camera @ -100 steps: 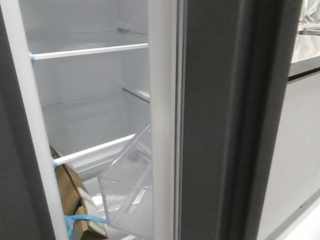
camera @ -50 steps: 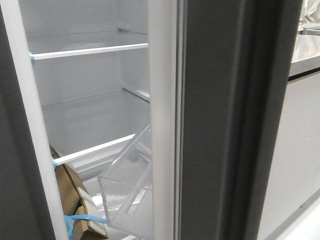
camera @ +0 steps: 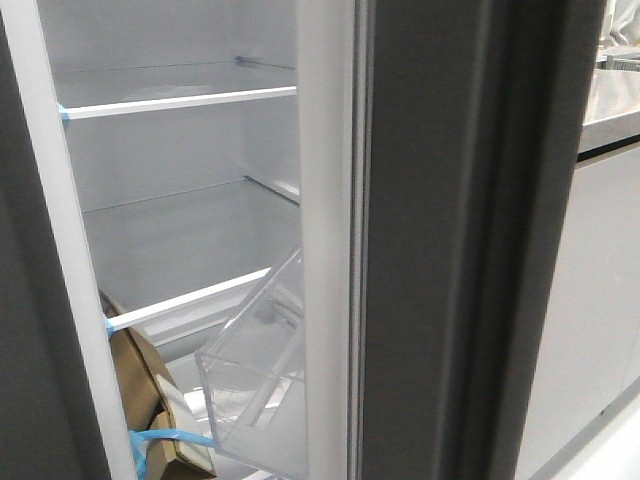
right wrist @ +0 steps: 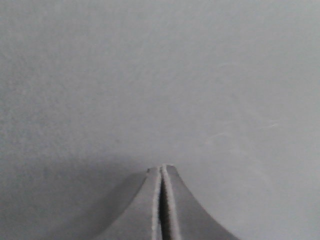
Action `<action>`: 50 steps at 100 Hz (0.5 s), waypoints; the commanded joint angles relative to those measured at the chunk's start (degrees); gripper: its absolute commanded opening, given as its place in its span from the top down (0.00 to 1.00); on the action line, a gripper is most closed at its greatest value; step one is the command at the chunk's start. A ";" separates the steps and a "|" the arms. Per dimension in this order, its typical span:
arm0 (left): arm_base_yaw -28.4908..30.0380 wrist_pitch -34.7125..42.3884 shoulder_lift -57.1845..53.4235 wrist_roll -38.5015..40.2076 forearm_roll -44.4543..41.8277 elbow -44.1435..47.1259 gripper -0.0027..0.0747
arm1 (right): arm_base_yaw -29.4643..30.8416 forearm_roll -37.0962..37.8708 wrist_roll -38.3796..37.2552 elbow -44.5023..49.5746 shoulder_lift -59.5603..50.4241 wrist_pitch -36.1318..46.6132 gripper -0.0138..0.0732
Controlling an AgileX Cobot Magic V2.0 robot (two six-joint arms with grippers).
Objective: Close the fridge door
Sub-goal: 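Push the door with both grippers until it swings shut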
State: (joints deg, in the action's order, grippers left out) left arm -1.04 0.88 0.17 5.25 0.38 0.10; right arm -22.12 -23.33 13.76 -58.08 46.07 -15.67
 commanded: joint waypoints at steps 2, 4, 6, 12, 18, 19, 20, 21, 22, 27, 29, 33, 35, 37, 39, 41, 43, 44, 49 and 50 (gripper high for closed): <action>-0.27 4.40 1.09 0.20 0.09 1.60 0.99 | -1.18 -1.40 0.05 -2.01 0.38 5.96 0.93; -0.27 4.40 1.09 0.20 0.09 1.60 0.99 | -1.49 -1.40 0.05 -2.01 0.43 6.12 0.93; -0.27 4.40 1.09 0.20 0.09 1.60 0.99 | -1.72 -1.40 0.05 -2.01 0.75 6.26 0.93; -0.27 4.40 1.09 0.20 0.09 1.60 0.99 | -2.05 -1.53 0.05 -2.01 1.29 6.90 0.93; -0.27 4.40 1.09 0.20 0.09 1.60 0.99 | -2.29 -1.53 0.05 -2.01 1.73 7.46 0.93; -0.27 4.40 1.09 0.20 0.09 1.60 0.99 | -2.42 -1.53 0.05 -2.01 2.01 7.46 0.93; -0.27 4.40 1.09 0.20 0.09 1.60 0.99 | -2.43 -1.53 0.05 -2.01 2.15 7.46 0.93; -0.27 4.40 1.09 0.20 0.09 1.60 0.99 | -2.55 -1.53 0.05 -2.13 2.42 7.46 0.93; -0.27 4.40 1.09 0.20 0.09 1.60 0.99 | -2.53 -1.53 0.05 -2.18 2.54 7.46 0.93; -0.27 4.40 1.09 0.20 0.09 1.60 0.99 | -3.08 -1.53 0.05 -2.66 3.41 7.46 0.93; -0.27 4.40 1.09 0.20 0.09 1.60 0.99 | -3.23 -1.53 0.05 -3.06 3.94 7.46 0.93; -0.27 4.40 1.09 0.20 0.09 1.60 0.99 | -3.83 -1.53 0.05 -3.82 5.00 7.22 0.93; -0.27 4.40 1.09 0.20 0.09 1.60 0.99 | -4.35 -1.53 0.05 -4.28 5.62 7.21 0.93; -0.27 4.40 1.09 0.20 0.09 1.60 0.99 | -4.58 -1.53 0.05 -4.76 6.05 7.21 0.93; -0.27 4.40 1.09 0.20 0.09 1.60 0.99 | -4.98 -1.53 0.05 -5.13 6.67 7.21 0.93; -0.27 4.40 1.09 0.20 0.09 1.60 0.99 | -5.36 -1.53 0.05 -5.72 7.29 7.21 0.93; -0.27 4.40 1.09 0.20 0.09 1.60 0.99 | -5.62 -1.53 0.05 -6.37 7.96 7.21 0.93; -0.27 4.40 1.09 0.20 0.09 1.60 0.99 | -5.88 -1.36 0.05 -6.79 8.20 7.21 0.93; -0.27 4.40 1.09 0.20 0.09 1.60 0.99 | -6.78 -1.26 0.05 -8.37 10.17 7.21 0.93; -0.27 4.40 1.09 0.20 0.09 1.60 0.99 | -7.03 -1.16 0.05 -8.82 10.68 7.21 0.93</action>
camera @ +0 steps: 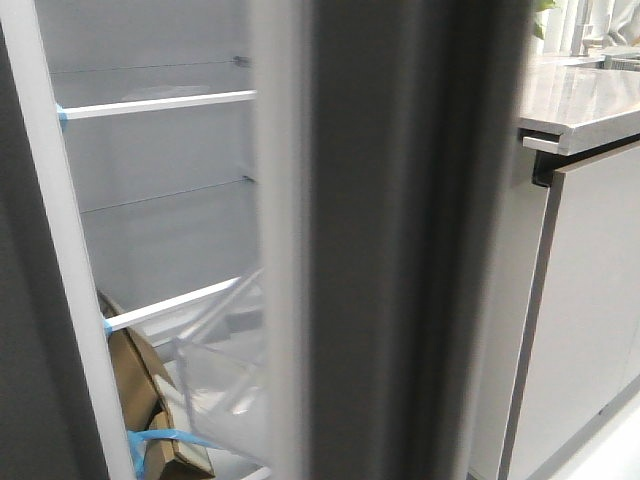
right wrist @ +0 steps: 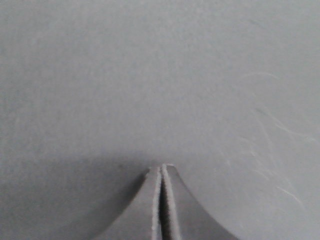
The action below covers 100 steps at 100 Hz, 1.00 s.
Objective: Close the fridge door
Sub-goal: 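Push the door with both grippers until it swings shut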
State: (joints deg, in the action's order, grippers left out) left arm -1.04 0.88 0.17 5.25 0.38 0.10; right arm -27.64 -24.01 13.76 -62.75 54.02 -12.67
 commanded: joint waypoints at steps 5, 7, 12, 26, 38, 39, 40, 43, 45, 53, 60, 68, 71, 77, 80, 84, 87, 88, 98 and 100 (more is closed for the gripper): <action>-0.27 4.40 1.09 0.20 0.09 1.60 0.99 | -2.22 -0.47 0.05 -5.49 4.23 4.21 0.93; -0.27 4.40 1.09 0.20 0.09 1.60 0.99 | -2.36 -0.47 0.05 -6.17 5.02 4.21 0.93; -0.27 4.40 1.09 0.20 0.09 1.60 0.99 | -3.01 -0.47 0.05 -7.84 7.23 4.21 0.93; -0.27 4.40 1.09 0.20 0.09 1.60 0.99 | -4.29 -0.47 0.05 -11.33 12.41 5.36 0.93; -0.27 4.40 1.09 0.20 0.09 1.60 0.99 | -4.45 -0.47 0.05 -14.71 17.27 5.98 0.93; -0.27 4.40 1.09 0.20 0.09 1.60 0.99 | -4.45 -0.47 0.05 -14.88 17.52 5.98 0.93; -0.27 4.40 1.09 0.20 0.09 1.60 0.99 | -4.45 -0.47 0.05 -15.05 17.77 5.98 0.93; -0.27 4.40 1.09 0.20 0.09 1.60 0.99 | -4.45 -0.47 0.05 -15.94 18.73 6.10 0.93; -0.27 4.40 1.09 0.20 0.09 1.60 0.99 | -4.45 -0.47 0.05 -16.49 19.68 6.08 0.93; -0.27 4.40 1.09 0.20 0.09 1.60 0.99 | -4.92 -0.47 0.05 -18.50 22.07 6.47 0.93; -0.27 4.40 1.09 0.20 0.09 1.60 0.99 | -5.48 -0.47 0.05 -19.67 23.98 7.86 0.93; -0.27 4.40 1.09 0.20 0.09 1.60 0.99 | -5.59 -0.47 0.05 -20.84 26.04 9.80 0.93; -0.27 4.40 1.09 0.20 0.09 1.60 0.99 | -5.59 -0.47 0.05 -21.35 26.83 9.79 0.93; -0.27 4.40 1.09 0.20 0.09 1.60 0.99 | -5.59 -0.47 0.05 -22.51 28.56 9.79 0.93; -0.27 4.40 1.09 0.20 0.09 1.60 0.99 | -5.59 -0.47 0.05 -23.00 29.24 9.79 0.93; -0.27 4.40 1.09 0.20 0.09 1.60 0.99 | -5.84 -0.47 0.05 -23.78 30.45 9.79 0.93; -0.27 4.40 1.09 0.20 0.09 1.60 0.99 | -6.10 -0.47 0.05 -24.05 30.94 9.82 0.93; -0.27 4.40 1.09 0.20 0.09 1.60 0.99 | -6.10 -0.47 0.05 -24.22 31.17 9.92 0.93; -0.27 4.40 1.09 0.20 0.09 1.60 0.99 | -6.71 -0.47 0.05 -24.69 32.66 11.87 0.93; -0.27 4.40 1.09 0.20 0.09 1.60 0.99 | -6.71 -0.47 0.05 -24.69 32.71 12.67 0.93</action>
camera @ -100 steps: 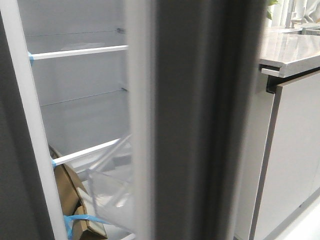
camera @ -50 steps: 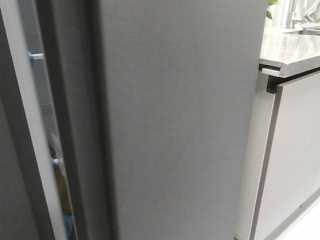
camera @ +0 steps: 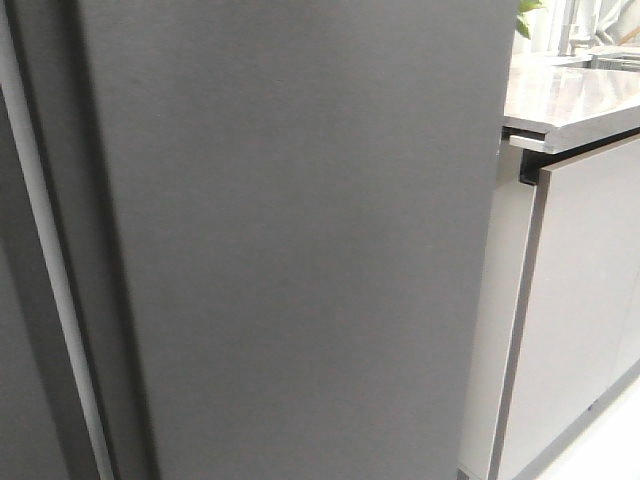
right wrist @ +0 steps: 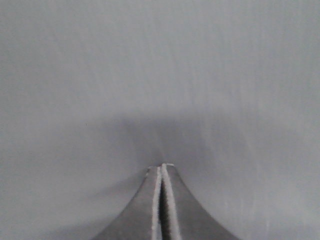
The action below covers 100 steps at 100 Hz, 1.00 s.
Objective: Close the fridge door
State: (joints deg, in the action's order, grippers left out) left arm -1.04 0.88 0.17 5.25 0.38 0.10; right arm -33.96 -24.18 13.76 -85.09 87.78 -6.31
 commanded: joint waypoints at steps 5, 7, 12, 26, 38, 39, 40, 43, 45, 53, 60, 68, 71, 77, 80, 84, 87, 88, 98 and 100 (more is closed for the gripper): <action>-0.27 4.40 1.09 0.20 0.09 1.60 0.99 | -0.39 -0.31 0.05 -2.35 -0.53 7.34 0.93; -0.27 4.40 1.09 0.20 0.09 1.60 0.99 | -0.39 -0.31 0.05 -2.35 -0.52 7.87 0.93; -0.27 4.40 1.09 0.20 0.09 1.60 0.99 | -0.39 -0.31 0.05 -1.78 -0.15 9.86 0.93; -0.27 4.40 1.09 0.20 0.09 1.60 0.99 | -0.29 0.21 0.05 0.80 -0.40 15.04 0.93; -0.27 4.40 1.09 0.20 0.09 1.60 0.99 | 1.02 0.43 0.05 3.12 -1.82 14.73 0.93; -0.27 4.40 1.09 0.20 0.09 1.60 0.99 | 1.28 0.43 0.05 3.26 -1.84 14.60 0.93; -0.27 4.40 1.09 0.20 0.09 1.60 0.99 | 1.20 0.43 0.05 3.40 -1.99 14.61 0.93; -0.27 4.40 1.09 0.20 0.09 1.60 0.99 | 1.68 0.73 0.05 4.08 -2.80 14.61 0.93; -0.27 4.40 1.09 0.20 0.09 1.60 0.99 | 1.95 0.94 0.05 4.54 -3.25 14.61 0.93; -0.27 4.40 1.09 0.20 0.09 1.60 0.99 | 2.99 2.24 0.05 6.16 -5.50 14.61 0.93; -0.27 4.40 1.09 0.20 0.09 1.60 0.99 | 3.89 2.95 0.05 7.78 -7.63 14.57 0.93; -0.27 4.40 1.09 0.20 0.09 1.60 0.99 | 5.59 2.95 0.05 10.19 -11.11 14.44 0.93; -0.27 4.40 1.09 0.20 0.09 1.60 0.99 | 6.27 2.95 0.05 11.16 -12.27 14.44 0.93; -0.27 4.40 1.09 0.20 0.09 1.60 0.99 | 8.00 3.20 0.05 13.63 -14.85 14.44 0.93; -0.27 4.40 1.09 0.20 0.09 1.60 0.99 | 8.74 3.36 0.05 14.91 -16.55 14.44 0.93; -0.27 4.40 1.09 0.20 0.09 1.60 0.99 | 9.85 3.50 0.05 16.99 -18.39 14.44 0.93; -0.27 4.40 1.09 0.20 0.09 1.60 0.99 | 10.63 3.63 0.05 18.42 -20.25 14.44 0.93; -0.27 4.40 1.09 0.20 0.09 1.60 0.99 | 11.03 3.63 0.05 18.77 -20.62 14.57 0.93; -0.27 4.40 1.09 0.20 0.09 1.60 0.99 | 13.92 3.86 0.05 24.19 -25.68 15.20 0.93; -0.27 4.40 1.09 0.20 0.09 1.60 0.99 | 14.55 3.86 0.05 24.86 -26.69 15.20 0.93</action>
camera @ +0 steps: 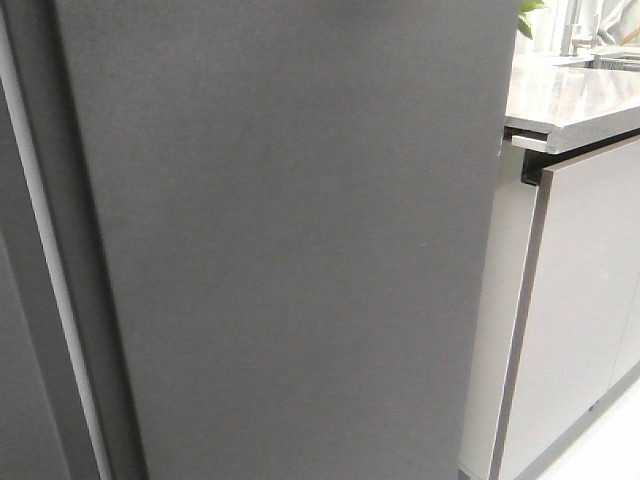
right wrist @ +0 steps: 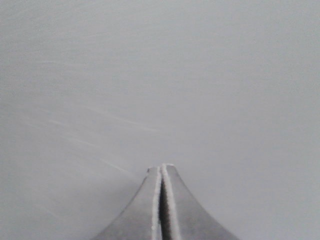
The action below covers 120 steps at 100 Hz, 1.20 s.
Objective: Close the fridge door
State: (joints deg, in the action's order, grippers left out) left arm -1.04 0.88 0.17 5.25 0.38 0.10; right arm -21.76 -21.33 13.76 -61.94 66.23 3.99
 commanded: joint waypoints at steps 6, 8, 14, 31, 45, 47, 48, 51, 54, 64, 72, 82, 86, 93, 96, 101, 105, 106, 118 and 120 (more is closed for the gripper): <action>-0.27 4.40 1.09 0.20 0.09 1.60 0.99 | 3.93 1.10 0.05 4.68 -8.27 4.78 0.93; -0.27 4.40 1.09 0.20 0.09 1.60 0.99 | 4.47 1.27 0.05 5.64 -9.30 4.62 0.93; -0.27 4.40 1.09 0.20 0.09 1.60 0.99 | 5.92 2.02 0.05 8.25 -12.30 3.93 0.93; -0.27 4.40 1.09 0.20 0.09 1.60 0.99 | 9.58 2.84 -0.08 17.10 -21.86 3.57 0.93; -0.27 4.40 1.09 0.20 0.09 1.60 0.99 | 14.18 7.24 -6.39 24.18 -30.08 3.20 0.93; -0.27 4.40 1.09 0.20 0.09 1.60 0.99 | 14.84 8.01 -7.35 25.16 -30.89 2.96 0.93; -0.27 4.40 1.09 0.20 0.09 1.60 0.99 | 15.06 8.17 -7.57 25.48 -31.69 2.87 0.93; -0.27 4.40 1.09 0.20 0.09 1.60 0.99 | 16.05 8.42 -7.72 26.75 -33.24 2.33 0.93; -0.27 4.40 1.09 0.20 0.09 1.60 0.99 | 16.78 8.42 -7.72 28.26 -34.75 1.80 0.93; -0.27 4.40 1.09 0.20 0.09 1.60 0.99 | 18.71 8.53 -7.72 32.08 -39.75 0.12 0.93; -0.27 4.40 1.09 0.20 0.09 1.60 0.99 | 20.02 8.53 -7.72 35.18 -43.18 -0.21 0.93; -0.27 4.40 1.09 0.20 0.09 1.60 0.99 | 21.92 8.53 -7.72 39.70 -47.43 -0.21 0.93; -0.27 4.40 1.09 0.20 0.09 1.60 0.99 | 22.75 8.53 -7.72 41.23 -49.15 -0.21 0.93; -0.27 4.40 1.09 0.20 0.09 1.60 0.99 | 24.13 8.66 -7.72 44.28 -52.02 -0.46 0.93; -0.27 4.40 1.09 0.20 0.09 1.60 0.99 | 24.62 8.73 -7.72 45.72 -53.16 -0.65 0.93; -0.27 4.40 1.09 0.20 0.09 1.60 0.99 | 25.39 9.16 -7.72 47.66 -55.11 -0.79 0.93; -0.27 4.40 1.09 0.20 0.09 1.60 0.99 | 25.87 10.25 -7.72 48.98 -56.75 -1.36 0.93; -0.27 4.40 1.09 0.20 0.09 1.60 0.99 | 26.05 10.42 -7.72 49.46 -57.26 -1.38 0.93; -0.27 4.40 1.09 0.20 0.09 1.60 0.99 | 26.97 11.51 -7.72 53.15 -61.05 -1.94 0.93; -0.27 4.40 1.09 0.20 0.09 1.60 0.99 | 27.18 11.51 -7.72 53.71 -61.62 -1.94 0.93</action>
State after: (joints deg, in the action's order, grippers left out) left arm -1.04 0.88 0.17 5.25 0.38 0.10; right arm 4.62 -10.96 6.16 -8.83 6.32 -1.68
